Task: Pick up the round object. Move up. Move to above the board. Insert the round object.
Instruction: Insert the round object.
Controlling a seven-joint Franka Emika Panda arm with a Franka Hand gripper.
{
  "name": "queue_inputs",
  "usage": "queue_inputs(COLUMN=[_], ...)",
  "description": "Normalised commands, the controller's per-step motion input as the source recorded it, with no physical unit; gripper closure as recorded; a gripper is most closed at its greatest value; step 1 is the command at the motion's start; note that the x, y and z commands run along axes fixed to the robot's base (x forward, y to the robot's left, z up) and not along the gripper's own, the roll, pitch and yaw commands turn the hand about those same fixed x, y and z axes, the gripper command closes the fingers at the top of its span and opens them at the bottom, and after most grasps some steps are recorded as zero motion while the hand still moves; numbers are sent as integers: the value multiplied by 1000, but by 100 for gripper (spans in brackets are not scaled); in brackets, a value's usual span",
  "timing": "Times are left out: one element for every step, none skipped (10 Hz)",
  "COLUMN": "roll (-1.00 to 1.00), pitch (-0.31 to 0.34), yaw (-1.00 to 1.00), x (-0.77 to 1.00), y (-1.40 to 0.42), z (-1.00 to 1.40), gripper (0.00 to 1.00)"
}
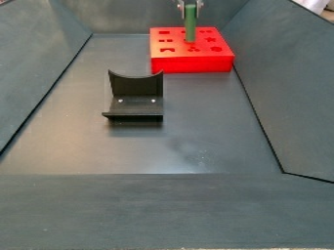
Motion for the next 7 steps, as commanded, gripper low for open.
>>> queue_inputs(roll=[34,21,59,63,66,-19,0], pitch=[-83,-74,-74,-43,-59,-31,0], yaw=[0,0,0,0,0,-23,0], x=[-77,-43,-91,-11,0,17,0], y=[-100,-66,-17,-3,-14,0,0], z=[-623,-754,-1000,-1000,-1000,-460,0], gripper=[100,100,100,100,100,100,100])
